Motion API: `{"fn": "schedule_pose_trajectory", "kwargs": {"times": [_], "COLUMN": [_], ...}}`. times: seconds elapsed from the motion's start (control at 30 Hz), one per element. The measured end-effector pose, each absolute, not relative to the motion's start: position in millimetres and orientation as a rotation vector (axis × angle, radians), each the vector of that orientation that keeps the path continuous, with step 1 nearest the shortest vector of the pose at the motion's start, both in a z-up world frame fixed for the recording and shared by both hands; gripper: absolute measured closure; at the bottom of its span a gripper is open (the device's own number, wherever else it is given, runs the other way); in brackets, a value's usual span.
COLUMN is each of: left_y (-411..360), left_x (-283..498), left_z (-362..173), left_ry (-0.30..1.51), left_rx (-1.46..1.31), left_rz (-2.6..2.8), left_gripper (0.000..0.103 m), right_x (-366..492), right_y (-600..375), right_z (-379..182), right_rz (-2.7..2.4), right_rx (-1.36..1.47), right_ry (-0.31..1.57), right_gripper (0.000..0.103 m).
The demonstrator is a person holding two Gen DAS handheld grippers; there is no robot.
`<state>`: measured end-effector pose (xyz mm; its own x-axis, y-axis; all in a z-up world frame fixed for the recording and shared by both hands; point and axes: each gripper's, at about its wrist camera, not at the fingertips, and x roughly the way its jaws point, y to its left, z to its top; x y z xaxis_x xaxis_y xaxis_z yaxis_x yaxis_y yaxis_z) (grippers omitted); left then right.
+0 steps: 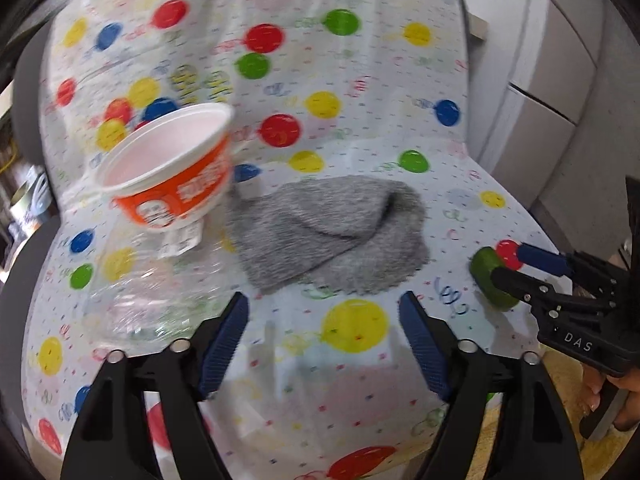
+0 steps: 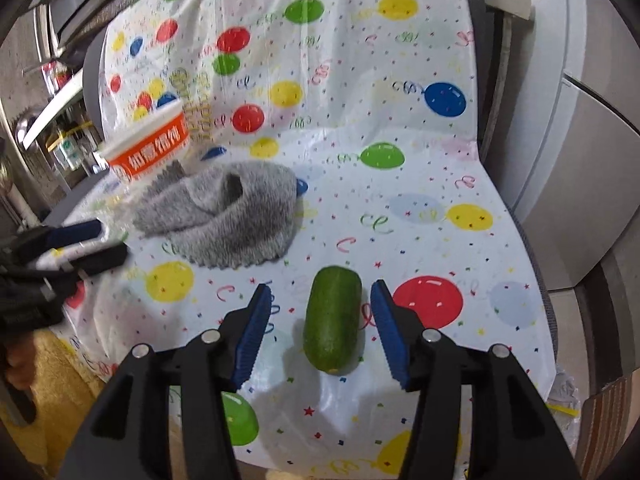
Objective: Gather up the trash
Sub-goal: 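Grasp the grey cloth with the left gripper while the right holds the cucumber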
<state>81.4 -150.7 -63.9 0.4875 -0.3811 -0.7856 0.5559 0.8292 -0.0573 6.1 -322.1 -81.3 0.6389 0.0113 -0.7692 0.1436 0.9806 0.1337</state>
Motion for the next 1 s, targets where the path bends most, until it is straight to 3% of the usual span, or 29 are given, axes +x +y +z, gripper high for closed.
{"fn": "schedule_pose_trajectory", "kwargs": {"times": [0.53,0.7,0.77,0.83,0.9,1.0], "left_y": [-230.6,-223.9,-217.6,-212.5,-201.7,-186.1], "left_x": [123.9,147.4,153.5,156.7,158.7,147.8], "left_z": [-114.0,-121.7,-121.1,-118.5,-108.1,-84.9], "left_ry": [0.871,0.936,0.953,0.947,0.955,0.918], "left_rx": [0.505,0.442,0.405,0.386,0.315,0.225], "left_rz": [-0.543,-0.592,-0.592,-0.576,-0.596,-0.610], "left_gripper": [0.014,0.015,0.030,0.066,0.089,0.094], "right_x": [1.5,3.2,3.6,2.8,1.8,-0.8], "right_y": [-349.4,-349.4,-347.2,-344.8,-341.2,-336.1], "right_z": [-75.9,-77.9,-77.7,-76.5,-74.1,-68.7], "right_rz": [-0.079,-0.070,-0.068,-0.066,-0.064,-0.063], "right_rx": [0.261,0.260,0.258,0.254,0.245,0.231], "right_ry": [0.825,0.829,0.832,0.830,0.828,0.822], "right_gripper": [0.046,0.046,0.046,0.046,0.046,0.046]}}
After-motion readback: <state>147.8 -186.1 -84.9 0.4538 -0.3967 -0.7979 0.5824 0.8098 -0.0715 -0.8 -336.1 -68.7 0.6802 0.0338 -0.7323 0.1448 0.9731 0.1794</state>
